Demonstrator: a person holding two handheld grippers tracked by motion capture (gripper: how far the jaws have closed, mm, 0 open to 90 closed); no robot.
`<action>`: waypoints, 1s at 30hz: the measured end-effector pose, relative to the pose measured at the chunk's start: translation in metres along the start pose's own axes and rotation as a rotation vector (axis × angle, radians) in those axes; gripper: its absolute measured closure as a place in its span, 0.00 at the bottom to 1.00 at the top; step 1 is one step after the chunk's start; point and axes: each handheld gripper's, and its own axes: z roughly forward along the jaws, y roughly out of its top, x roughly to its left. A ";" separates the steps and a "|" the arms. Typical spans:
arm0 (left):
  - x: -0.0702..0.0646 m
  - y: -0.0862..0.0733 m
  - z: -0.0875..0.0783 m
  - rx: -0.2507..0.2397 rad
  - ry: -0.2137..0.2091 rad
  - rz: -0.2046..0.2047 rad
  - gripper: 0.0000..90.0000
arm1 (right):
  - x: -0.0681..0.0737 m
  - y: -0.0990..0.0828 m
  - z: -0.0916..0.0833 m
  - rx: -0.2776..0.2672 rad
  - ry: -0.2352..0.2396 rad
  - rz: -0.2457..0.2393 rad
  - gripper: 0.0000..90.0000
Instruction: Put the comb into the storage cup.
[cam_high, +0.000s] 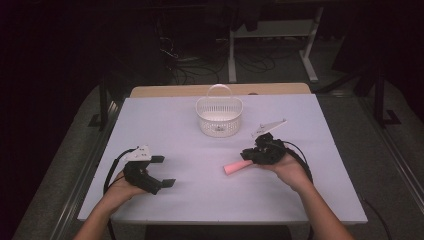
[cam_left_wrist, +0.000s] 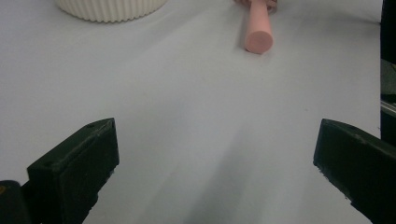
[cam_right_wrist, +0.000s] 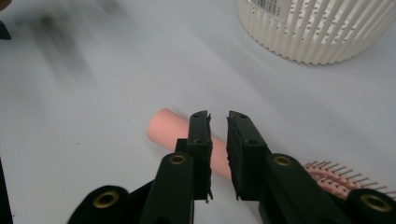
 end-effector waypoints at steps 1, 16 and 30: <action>0.000 0.000 0.000 0.001 0.000 0.000 0.00 | 0.000 0.001 0.002 0.006 0.001 -0.004 0.93; 0.000 0.000 0.001 0.001 0.001 0.001 0.00 | 0.003 0.021 0.027 0.037 0.027 -0.030 0.99; 0.000 0.000 0.001 -0.001 0.002 0.004 0.00 | 0.012 0.031 0.057 0.113 0.042 -0.061 0.99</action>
